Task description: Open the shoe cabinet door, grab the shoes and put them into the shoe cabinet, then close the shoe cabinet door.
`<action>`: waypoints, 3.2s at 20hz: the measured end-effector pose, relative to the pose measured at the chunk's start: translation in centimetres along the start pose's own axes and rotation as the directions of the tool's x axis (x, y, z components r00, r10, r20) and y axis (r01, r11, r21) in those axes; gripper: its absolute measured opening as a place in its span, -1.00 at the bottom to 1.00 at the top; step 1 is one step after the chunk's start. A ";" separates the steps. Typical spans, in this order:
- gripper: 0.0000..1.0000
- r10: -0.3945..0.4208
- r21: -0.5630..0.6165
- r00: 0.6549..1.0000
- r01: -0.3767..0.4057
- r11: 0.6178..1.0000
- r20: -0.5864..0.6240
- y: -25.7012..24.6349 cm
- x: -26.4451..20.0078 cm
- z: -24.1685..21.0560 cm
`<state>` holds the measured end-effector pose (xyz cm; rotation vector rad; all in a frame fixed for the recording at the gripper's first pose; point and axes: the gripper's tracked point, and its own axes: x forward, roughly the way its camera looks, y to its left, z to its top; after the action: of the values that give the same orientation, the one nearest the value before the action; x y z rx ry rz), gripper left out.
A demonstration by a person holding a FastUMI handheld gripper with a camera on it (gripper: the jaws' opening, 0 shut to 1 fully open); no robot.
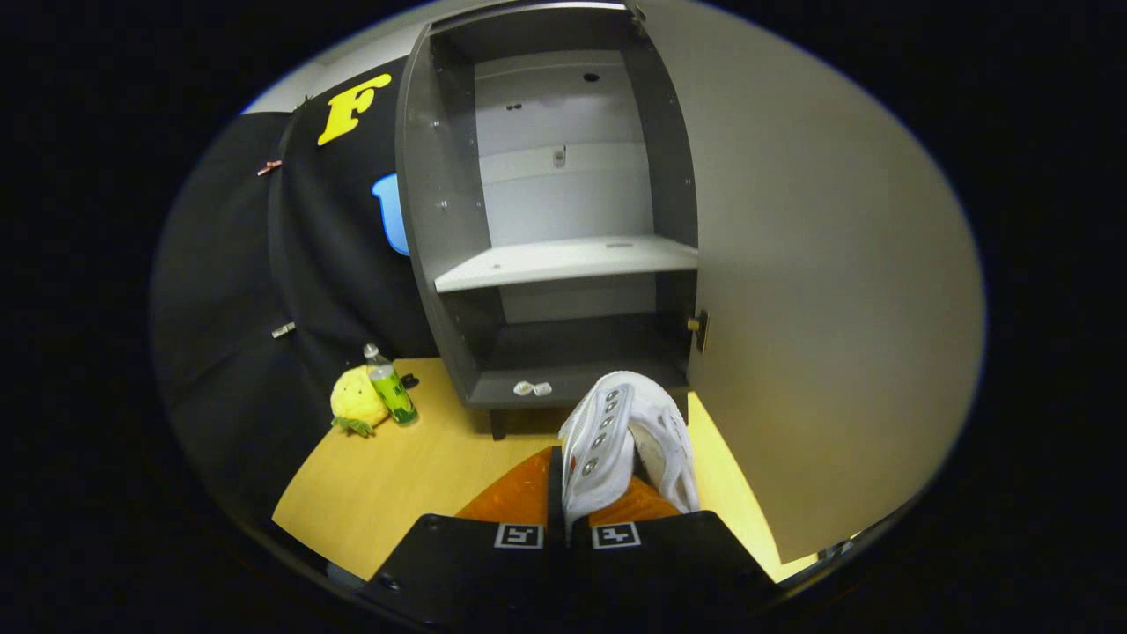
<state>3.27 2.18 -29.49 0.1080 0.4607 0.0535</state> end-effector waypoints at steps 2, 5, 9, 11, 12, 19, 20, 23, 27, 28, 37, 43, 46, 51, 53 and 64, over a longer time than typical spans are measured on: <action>-0.90 0.018 0.000 0.999 -0.018 1.000 0.030 0.5 0.2 3.8; -0.90 0.035 -0.013 0.998 -0.034 0.999 0.045 0.9 1.5 8.8; -0.89 0.067 -0.017 0.996 -0.066 0.998 0.059 2.0 4.6 14.8; -0.90 0.066 -0.026 0.996 -0.065 0.998 0.061 2.4 6.9 17.4; -0.90 0.065 -0.032 0.996 -0.063 0.997 0.064 2.5 8.2 18.6; -0.90 0.047 -0.091 0.998 -0.044 0.995 0.036 2.9 18.0 22.1; -0.90 0.046 -0.105 0.998 -0.043 0.994 0.033 3.0 19.4 22.2; -0.90 0.034 -0.153 0.999 -0.032 0.988 0.011 3.1 23.6 22.0; -0.89 0.004 -0.219 1.000 -0.008 0.976 -0.016 3.1 28.5 21.4; -0.90 -0.006 -0.238 1.000 0.002 0.971 -0.018 3.0 29.5 21.3; -0.89 -0.070 -0.373 0.995 0.037 0.927 -0.077 3.8 33.3 17.9; -0.41 -0.083 -0.348 0.992 0.044 0.936 -0.098 4.9 32.3 17.0; -0.10 -0.049 -0.273 0.993 0.018 0.962 -0.108 5.4 30.9 17.0; 0.81 0.020 -0.124 0.996 -0.030 0.992 -0.084 6.6 27.3 18.0; 0.99 0.008 -0.111 0.999 -0.014 0.994 -0.054 6.2 25.5 18.7; 0.97 0.021 -0.065 0.973 -0.007 0.998 0.231 6.5 6.6 23.6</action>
<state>19.55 6.93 -10.66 0.0541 0.2242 0.0685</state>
